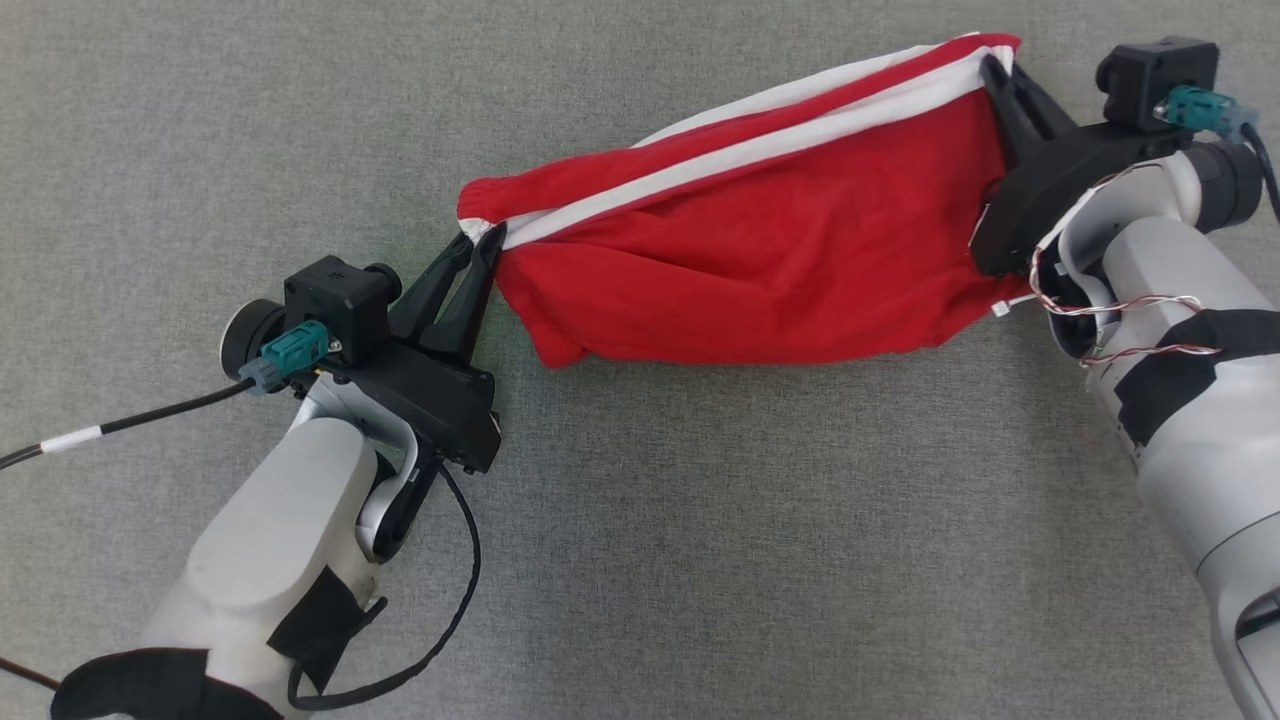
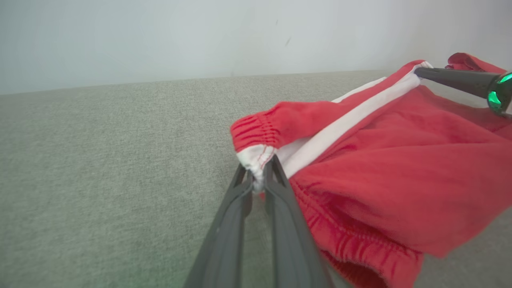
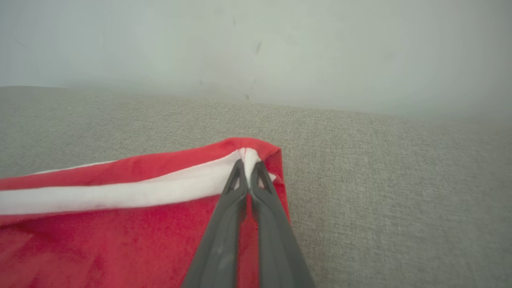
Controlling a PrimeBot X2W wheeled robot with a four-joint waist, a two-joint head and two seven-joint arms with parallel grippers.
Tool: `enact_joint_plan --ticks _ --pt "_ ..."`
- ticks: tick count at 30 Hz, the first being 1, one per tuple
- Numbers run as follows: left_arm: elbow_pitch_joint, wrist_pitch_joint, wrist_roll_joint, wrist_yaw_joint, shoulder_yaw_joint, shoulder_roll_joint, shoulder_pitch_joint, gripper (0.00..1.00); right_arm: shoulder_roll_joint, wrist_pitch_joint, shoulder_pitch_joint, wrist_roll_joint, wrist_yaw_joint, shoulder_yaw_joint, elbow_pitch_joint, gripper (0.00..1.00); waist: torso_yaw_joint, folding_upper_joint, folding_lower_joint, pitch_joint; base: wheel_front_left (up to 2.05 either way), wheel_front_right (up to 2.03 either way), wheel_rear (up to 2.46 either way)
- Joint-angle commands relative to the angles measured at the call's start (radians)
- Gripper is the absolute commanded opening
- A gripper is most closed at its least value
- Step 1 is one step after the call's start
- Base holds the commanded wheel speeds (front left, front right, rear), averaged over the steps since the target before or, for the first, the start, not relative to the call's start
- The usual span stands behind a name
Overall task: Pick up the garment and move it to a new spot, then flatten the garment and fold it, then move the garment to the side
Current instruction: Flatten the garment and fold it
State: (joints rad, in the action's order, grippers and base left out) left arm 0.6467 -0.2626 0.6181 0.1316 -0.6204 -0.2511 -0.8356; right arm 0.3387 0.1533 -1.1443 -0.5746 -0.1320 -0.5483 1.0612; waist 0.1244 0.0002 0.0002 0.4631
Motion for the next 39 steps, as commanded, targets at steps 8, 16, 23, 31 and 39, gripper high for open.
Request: enact_joint_plan --ticks 8,16,23,31,39 --pt "-0.024 -0.003 -0.041 -0.003 0.035 0.016 0.047 1.0 0.003 0.06 0.024 -0.049 0.003 -0.074 0.027 1.0 -0.01 -0.0002 -0.0002 -0.045 0.0 0.0 0.0" --pt "-0.14 -0.003 -0.129 -0.003 0.159 0.04 0.167 1.0 0.037 0.1 0.091 -0.111 0.003 -0.12 0.001 1.0 -0.022 -0.0002 -0.0002 -0.111 0.0 0.0 0.0" --pt "-0.318 -0.003 -0.265 -0.017 0.342 0.088 0.342 1.0 0.063 0.112 0.174 -0.157 0.003 -0.139 -0.009 1.0 -0.024 -0.0002 -0.0002 -0.16 0.0 0.0 0.0" --pt "-0.485 -0.003 -0.411 -0.034 0.504 0.154 0.547 1.0 0.068 0.112 0.227 -0.188 0.003 -0.145 0.012 1.0 -0.001 -0.0002 -0.0002 -0.181 0.0 0.0 0.0" --pt "-0.514 -0.003 -0.453 -0.021 0.592 0.196 0.675 1.0 0.046 0.107 0.237 -0.216 0.003 -0.155 0.083 1.0 0.03 -0.0002 -0.0002 -0.175 0.0 0.0 0.0"
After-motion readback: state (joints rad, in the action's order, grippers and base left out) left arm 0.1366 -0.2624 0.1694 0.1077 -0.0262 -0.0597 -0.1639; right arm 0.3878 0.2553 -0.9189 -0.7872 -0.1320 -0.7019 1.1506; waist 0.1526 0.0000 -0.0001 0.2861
